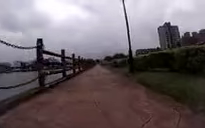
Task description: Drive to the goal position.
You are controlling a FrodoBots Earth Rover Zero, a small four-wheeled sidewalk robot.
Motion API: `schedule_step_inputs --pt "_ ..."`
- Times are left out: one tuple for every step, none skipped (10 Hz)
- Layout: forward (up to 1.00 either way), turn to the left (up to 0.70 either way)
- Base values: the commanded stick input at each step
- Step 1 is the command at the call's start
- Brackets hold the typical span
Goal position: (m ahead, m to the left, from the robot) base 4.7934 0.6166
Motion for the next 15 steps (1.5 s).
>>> schedule_step_inputs --pt "1.00 0.00" --pt "1.00 0.00" --pt "1.00 0.00" --pt "1.00 0.00" --pt "1.00 0.00" --pt "1.00 0.00" --pt "1.00 0.00" --pt "1.00 0.00" --pt "1.00 0.00" --pt "1.00 0.00" --pt "1.00 0.00" --pt "1.00 0.00" --pt "1.00 0.00" --pt "1.00 0.00" --pt "1.00 0.00"
